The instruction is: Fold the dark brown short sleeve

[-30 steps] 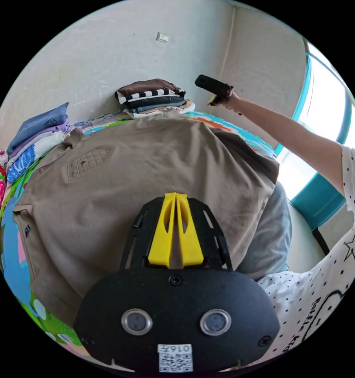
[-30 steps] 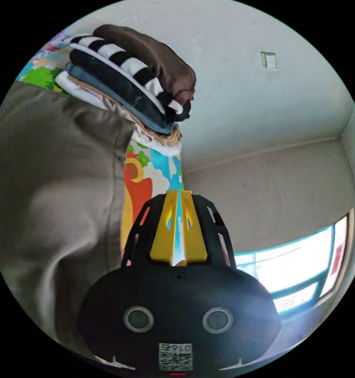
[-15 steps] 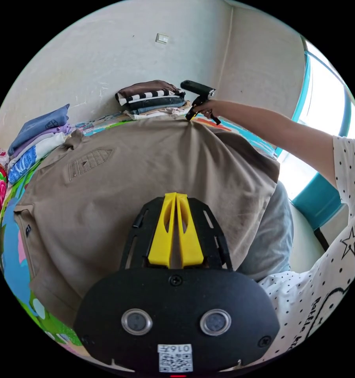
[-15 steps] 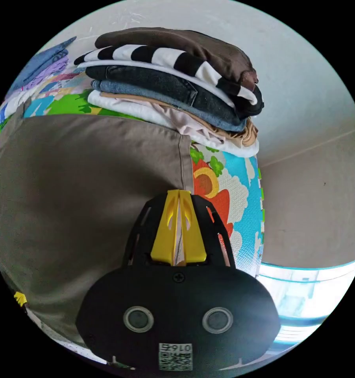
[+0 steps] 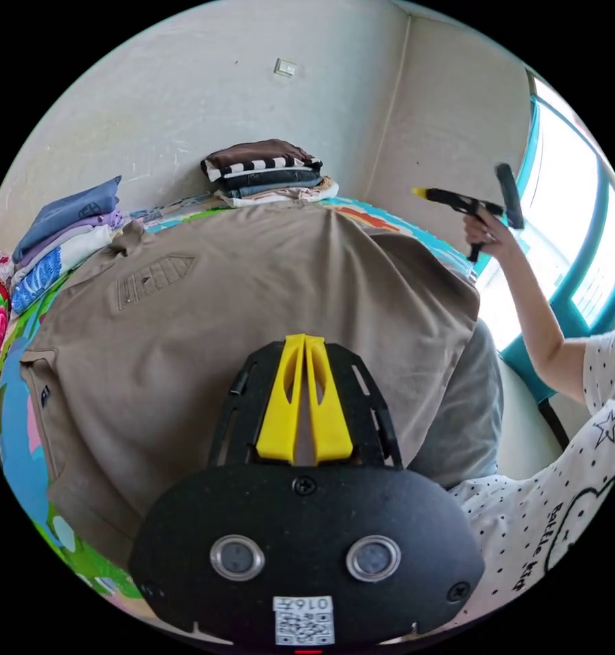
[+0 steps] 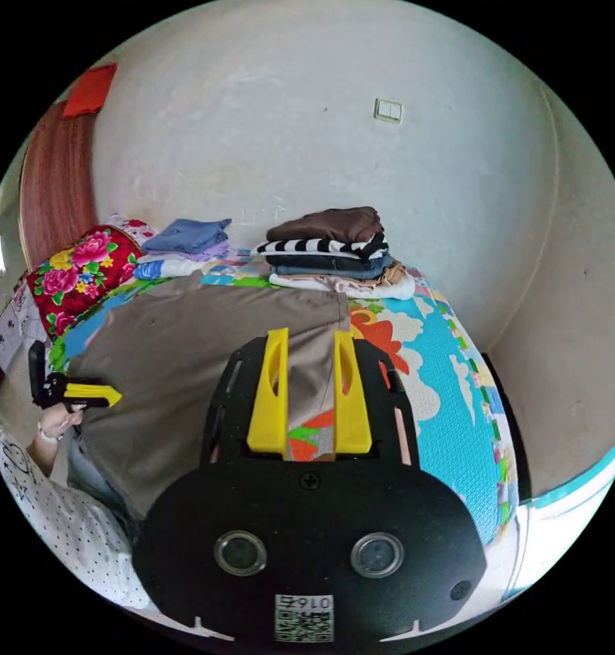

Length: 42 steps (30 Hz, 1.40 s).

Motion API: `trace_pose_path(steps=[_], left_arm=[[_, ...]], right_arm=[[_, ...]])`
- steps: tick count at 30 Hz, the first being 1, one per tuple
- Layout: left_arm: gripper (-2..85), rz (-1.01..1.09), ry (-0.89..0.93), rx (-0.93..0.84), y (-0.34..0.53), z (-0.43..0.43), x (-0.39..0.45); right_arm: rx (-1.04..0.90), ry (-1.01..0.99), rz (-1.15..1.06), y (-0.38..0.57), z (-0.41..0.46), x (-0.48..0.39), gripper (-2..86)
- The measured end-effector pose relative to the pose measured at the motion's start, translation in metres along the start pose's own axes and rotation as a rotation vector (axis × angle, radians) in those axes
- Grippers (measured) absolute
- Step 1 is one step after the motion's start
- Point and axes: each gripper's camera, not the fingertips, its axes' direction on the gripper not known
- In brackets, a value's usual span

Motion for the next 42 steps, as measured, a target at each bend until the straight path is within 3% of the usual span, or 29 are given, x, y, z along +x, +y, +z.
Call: trace_pose_path(steps=[3,5,7,15,21,27,32,35,38,42], left_arm=[[0.2,0.054,0.011,0.065,-0.003,-0.028,0.014],[1.4,0.084,0.018,0.104,-0.003,-0.043,0.022],[3.5,0.107,0.055,0.088,-0.004,-0.046,0.028],[6.6,0.064,0.039,0.073,0.013,-0.070,0.029],[6.4,-0.039,-0.126,0.074,0.037,-0.106,-0.006],[6.0,-0.187,-0.244,0.063,0.067,-0.135,-0.051],[5.5,-0.315,-0.385,0.107,0.100,-0.173,-0.079],[6.2,-0.350,-0.403,0.068,0.124,-0.193,-0.092],[6.3,-0.381,-0.368,0.065,0.149,-0.205,-0.100],[6.6,-0.439,-0.359,0.078,0.165,-0.204,-0.111]], right_arm=[[-0.015,0.047,0.068,0.071,-0.042,0.004,10.7],[-0.231,0.054,0.108,0.116,-0.051,0.007,12.1],[-0.291,0.077,0.165,0.144,-0.058,0.008,13.4],[-0.227,0.034,0.344,0.199,-0.074,0.011,13.1],[-0.140,0.015,0.464,0.215,-0.085,0.013,1.6],[-0.135,0.296,0.338,0.214,-0.139,-0.024,0.5],[-0.366,0.489,0.397,0.228,-0.116,-0.025,3.5],[-0.260,0.621,0.437,0.232,-0.132,-0.038,5.6],[0.005,0.396,0.281,0.223,-0.153,-0.078,6.2],[0.119,-0.009,0.008,0.201,-0.144,-0.134,7.9]])
